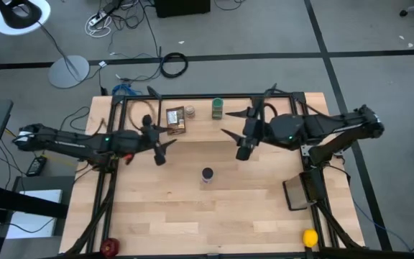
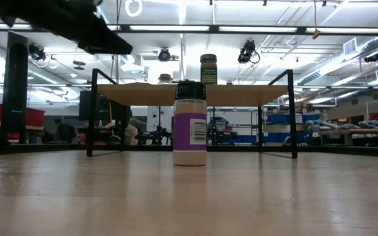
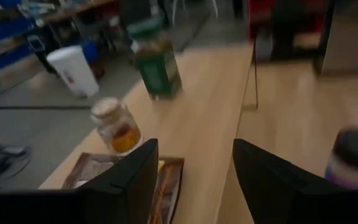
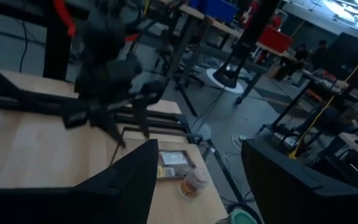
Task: Shelf spices
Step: Remove the brown seasoning pack from the shelf
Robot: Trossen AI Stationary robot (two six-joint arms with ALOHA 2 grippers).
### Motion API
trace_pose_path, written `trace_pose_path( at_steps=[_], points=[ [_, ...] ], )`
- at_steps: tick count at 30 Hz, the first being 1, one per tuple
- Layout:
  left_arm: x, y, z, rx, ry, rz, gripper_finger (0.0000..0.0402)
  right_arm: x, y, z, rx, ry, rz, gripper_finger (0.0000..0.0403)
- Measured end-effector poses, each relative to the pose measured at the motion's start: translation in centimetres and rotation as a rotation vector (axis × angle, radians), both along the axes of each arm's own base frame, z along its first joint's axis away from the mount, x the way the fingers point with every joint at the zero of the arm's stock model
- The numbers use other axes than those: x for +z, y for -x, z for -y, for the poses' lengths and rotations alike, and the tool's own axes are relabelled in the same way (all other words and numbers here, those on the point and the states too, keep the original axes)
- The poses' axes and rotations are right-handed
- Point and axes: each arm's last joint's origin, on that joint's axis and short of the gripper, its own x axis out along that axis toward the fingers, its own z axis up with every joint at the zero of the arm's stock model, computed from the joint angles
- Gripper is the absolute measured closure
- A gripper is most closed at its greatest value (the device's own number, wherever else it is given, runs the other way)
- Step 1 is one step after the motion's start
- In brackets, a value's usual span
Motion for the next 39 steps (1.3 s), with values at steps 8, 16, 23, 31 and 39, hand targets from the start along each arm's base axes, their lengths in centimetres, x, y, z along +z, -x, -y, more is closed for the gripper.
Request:
trace_pose_path(
  at_steps=[8,16,23,31,39],
  points=[
    [-0.7,-4.4,0.0,0.1,-0.135,-0.306,0.0188,0.6,0.7,0.2,0.003,0.01,0.019,0.0183],
    [-0.7,-6.7,0.5,0.166,-0.285,-0.453,0.0188,0.5,0.7,0.0,0.013,0.025,0.007,0.0183],
    [-1.2,-6.5,0.4,0.23,-0.311,-0.565,0.0188,0.5,0.7,-0.1,0.019,0.033,0.002,0.0183],
    [-1.3,-6.3,0.4,0.241,-0.302,-0.579,0.0188,0.5,0.7,-0.1,0.019,0.033,0.001,0.0183],
    [-1.4,-6.2,0.4,0.245,-0.282,-0.578,0.0188,0.5,0.7,-0.1,0.019,0.033,0.001,0.0183]
  ],
)
